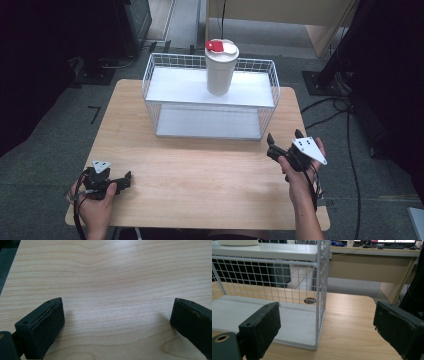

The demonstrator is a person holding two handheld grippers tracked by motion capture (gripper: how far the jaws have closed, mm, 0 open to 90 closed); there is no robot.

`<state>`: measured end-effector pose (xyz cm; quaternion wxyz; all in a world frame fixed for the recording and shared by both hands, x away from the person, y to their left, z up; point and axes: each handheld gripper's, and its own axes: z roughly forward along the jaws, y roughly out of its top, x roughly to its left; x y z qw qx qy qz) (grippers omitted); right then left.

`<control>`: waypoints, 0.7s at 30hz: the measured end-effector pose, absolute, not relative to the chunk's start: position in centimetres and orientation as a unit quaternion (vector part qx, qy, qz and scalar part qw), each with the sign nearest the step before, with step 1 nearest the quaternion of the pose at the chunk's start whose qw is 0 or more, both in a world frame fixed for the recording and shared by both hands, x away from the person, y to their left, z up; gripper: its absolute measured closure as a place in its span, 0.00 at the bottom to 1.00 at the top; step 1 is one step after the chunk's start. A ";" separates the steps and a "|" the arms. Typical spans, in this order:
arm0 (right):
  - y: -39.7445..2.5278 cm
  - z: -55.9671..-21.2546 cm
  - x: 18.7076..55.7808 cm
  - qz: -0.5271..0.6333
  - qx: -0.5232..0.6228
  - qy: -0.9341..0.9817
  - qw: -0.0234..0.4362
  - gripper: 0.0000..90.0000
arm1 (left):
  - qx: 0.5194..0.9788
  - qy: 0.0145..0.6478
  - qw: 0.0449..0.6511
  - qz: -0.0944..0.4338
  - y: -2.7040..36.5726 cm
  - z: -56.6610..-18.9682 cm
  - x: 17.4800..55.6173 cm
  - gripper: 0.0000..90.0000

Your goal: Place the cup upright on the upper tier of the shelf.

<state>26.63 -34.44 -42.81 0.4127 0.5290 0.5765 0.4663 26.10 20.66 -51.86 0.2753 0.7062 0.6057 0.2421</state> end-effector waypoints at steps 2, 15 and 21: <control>-34.9 -43.3 26.3 0.464 0.534 0.575 0.412 0.08 | 0.706 0.606 0.275 0.242 20.7 -51.9 26.1 0.00; -37.0 -46.0 24.4 0.446 0.551 0.578 0.404 0.08 | 0.706 0.606 0.276 0.242 20.6 -51.9 26.1 0.00; -37.8 -47.0 23.4 0.441 0.559 0.579 0.398 0.08 | 0.706 0.606 0.276 0.242 20.6 -51.9 26.1 0.00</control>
